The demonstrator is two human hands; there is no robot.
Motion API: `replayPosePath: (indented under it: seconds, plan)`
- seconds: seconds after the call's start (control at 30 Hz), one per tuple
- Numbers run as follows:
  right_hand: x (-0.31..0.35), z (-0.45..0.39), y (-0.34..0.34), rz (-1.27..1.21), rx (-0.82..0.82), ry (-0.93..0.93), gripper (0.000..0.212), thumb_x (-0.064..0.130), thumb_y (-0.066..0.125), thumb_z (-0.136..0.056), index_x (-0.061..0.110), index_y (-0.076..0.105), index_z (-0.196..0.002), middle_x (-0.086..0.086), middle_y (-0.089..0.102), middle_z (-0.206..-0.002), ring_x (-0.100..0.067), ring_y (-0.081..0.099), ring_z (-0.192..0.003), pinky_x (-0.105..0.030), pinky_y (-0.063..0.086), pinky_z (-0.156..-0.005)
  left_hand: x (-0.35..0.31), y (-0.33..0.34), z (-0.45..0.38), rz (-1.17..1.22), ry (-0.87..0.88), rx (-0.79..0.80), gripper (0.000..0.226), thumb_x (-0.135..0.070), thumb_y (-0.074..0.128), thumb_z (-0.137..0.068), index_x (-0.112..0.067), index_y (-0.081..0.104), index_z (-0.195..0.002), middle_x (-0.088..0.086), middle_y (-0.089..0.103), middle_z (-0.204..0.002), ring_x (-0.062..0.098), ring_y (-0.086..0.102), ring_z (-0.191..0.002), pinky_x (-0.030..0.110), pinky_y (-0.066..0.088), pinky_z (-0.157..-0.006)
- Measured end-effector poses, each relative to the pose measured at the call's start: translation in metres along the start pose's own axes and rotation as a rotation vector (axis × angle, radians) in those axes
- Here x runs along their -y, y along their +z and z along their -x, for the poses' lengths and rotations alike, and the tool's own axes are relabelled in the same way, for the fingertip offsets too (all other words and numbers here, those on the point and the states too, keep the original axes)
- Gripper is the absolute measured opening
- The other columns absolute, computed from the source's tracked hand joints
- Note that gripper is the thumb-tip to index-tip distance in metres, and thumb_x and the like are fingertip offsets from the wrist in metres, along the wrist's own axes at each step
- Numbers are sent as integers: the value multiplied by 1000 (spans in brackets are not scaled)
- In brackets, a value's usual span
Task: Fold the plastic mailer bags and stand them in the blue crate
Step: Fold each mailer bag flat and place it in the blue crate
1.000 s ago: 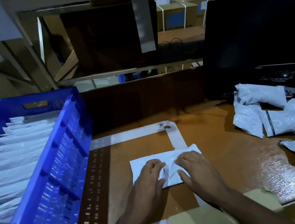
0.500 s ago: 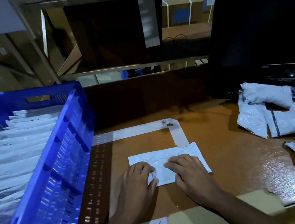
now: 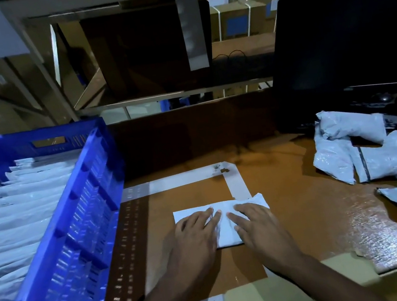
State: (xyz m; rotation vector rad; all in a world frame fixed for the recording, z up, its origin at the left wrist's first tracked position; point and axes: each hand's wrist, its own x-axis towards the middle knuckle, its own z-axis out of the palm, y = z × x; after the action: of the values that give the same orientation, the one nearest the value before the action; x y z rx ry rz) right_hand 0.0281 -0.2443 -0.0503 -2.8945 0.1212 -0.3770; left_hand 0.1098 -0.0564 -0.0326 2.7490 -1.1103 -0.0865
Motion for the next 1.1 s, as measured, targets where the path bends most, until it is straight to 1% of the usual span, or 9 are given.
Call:
replayPosePath:
  seconds: [0.13, 0.33, 0.5, 0.6, 0.7, 0.77, 0.87, 0.93, 1.1]
  plan:
    - [2, 11, -2, 34, 69, 22, 48, 41, 32, -97, 31, 69, -126, 8, 65, -133, -10, 59, -123, -32, 37, -111, 1, 5, 9, 8, -9, -64, 50, -45, 35, -98, -33, 62, -137, -11, 63, -138, 14, 62, -122, 40, 51, -100]
    - [-3, 5, -16, -112, 129, -4, 48, 43, 32, -104, 32, 44, -149, 12, 37, -158, -4, 30, -145, -21, 3, -119, -4, -1, 8, -6, -40, -101, 53, -48, 30, -97, -33, 60, -138, -13, 60, -141, 12, 55, -127, 38, 42, -106]
    - [-10, 26, -21, -189, 71, 158, 45, 57, 48, -98, 31, 45, -135, 14, 41, -143, -4, 39, -132, -20, 38, -103, 2, 5, 14, 79, -60, -115, 55, -55, 30, -101, -36, 40, -152, -21, 40, -156, 4, 36, -142, 27, 18, -116]
    - [-9, 25, -18, -175, 110, 198, 54, 60, 41, -99, 29, 40, -144, 12, 38, -151, -6, 36, -139, -23, 34, -110, 3, 8, 16, 94, -44, -117, 52, -54, 29, -103, -38, 38, -151, -23, 36, -157, -1, 31, -142, 24, 15, -117]
    - [-7, 36, -20, -173, 154, 203, 59, 59, 33, -101, 32, 29, -153, 18, 21, -161, -4, 13, -150, -24, 10, -120, 5, 11, 21, 92, -29, -78, 56, -54, 22, -104, -37, 29, -156, -24, 24, -162, -3, 20, -147, 27, 10, -123]
    - [-10, 36, -27, -113, 144, 154, 58, 60, 23, -101, 31, 37, -150, 18, 29, -157, -2, 17, -148, -27, -1, -122, 4, 11, 21, 72, -2, -92, 59, -52, 16, -102, -35, 29, -157, -22, 25, -163, 0, 22, -148, 28, 11, -123]
    - [-8, 12, -33, 20, 55, 98, 63, 60, 17, -102, 25, 58, -133, 8, 54, -139, -9, 40, -138, -43, 9, -126, -1, 4, 11, 77, 5, -157, 50, -44, 25, -105, -31, 45, -149, -15, 46, -153, 8, 43, -139, 33, 30, -116]
    - [0, -5, -26, 54, 92, 76, 64, 55, 17, -104, 19, 57, -138, 0, 55, -143, -16, 42, -140, -43, 12, -123, -6, 2, 1, 76, 12, -183, 42, -38, 40, -105, -27, 54, -142, -9, 55, -147, 12, 51, -133, 36, 38, -111]
    - [10, -12, -1, 140, 238, 23, 61, 48, 24, -103, 13, 55, -142, -5, 54, -147, -19, 47, -139, -42, 17, -117, -1, 18, -8, -32, 20, -66, 61, -48, 17, -107, -19, 37, -156, -2, 34, -162, 12, 31, -150, 36, 13, -122]
